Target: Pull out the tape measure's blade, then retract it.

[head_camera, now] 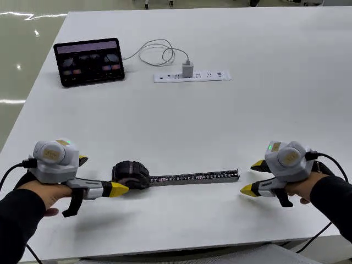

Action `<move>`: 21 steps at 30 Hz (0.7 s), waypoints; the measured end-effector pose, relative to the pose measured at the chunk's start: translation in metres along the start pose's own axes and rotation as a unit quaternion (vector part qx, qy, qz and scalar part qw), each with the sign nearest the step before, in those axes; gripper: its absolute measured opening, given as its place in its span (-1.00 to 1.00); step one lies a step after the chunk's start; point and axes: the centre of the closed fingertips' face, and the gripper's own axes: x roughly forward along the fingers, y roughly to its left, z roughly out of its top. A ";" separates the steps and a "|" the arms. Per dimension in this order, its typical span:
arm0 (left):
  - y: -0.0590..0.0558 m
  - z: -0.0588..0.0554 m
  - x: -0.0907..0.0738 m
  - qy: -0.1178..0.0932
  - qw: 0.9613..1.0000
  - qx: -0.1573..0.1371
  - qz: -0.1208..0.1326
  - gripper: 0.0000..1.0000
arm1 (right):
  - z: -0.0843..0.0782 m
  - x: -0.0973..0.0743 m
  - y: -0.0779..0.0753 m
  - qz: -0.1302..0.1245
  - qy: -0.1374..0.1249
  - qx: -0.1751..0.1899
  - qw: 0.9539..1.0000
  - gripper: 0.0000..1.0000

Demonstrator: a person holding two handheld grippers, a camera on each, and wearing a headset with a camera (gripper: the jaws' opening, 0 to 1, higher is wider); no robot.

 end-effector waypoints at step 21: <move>0.010 -0.008 -0.063 -0.083 0.995 0.003 0.049 1.00 | -0.017 -0.060 0.016 -0.055 -0.066 0.046 0.995 0.27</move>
